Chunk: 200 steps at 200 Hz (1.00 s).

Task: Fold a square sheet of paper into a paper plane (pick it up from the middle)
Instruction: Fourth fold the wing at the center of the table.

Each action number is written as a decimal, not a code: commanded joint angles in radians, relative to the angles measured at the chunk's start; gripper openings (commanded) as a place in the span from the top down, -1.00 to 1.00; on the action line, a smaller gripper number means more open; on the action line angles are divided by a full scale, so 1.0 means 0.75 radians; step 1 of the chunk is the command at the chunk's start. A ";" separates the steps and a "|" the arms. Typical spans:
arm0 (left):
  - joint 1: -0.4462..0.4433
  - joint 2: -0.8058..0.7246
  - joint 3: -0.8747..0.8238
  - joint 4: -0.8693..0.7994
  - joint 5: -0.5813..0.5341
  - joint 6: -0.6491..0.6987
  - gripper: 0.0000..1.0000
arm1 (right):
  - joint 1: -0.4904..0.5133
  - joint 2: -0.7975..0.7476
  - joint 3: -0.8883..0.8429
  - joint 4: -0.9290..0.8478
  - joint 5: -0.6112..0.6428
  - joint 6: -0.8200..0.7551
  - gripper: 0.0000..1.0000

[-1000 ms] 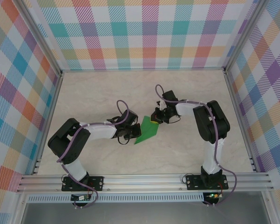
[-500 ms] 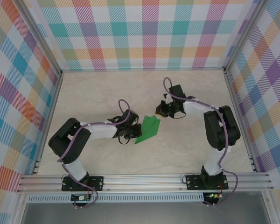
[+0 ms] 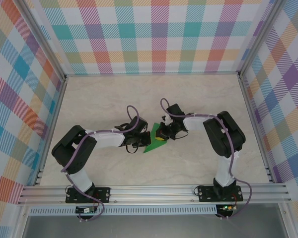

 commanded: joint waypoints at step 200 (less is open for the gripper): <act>-0.109 -0.133 -0.140 0.202 -0.096 -0.425 0.85 | 0.001 0.059 -0.047 -0.051 0.171 0.091 0.93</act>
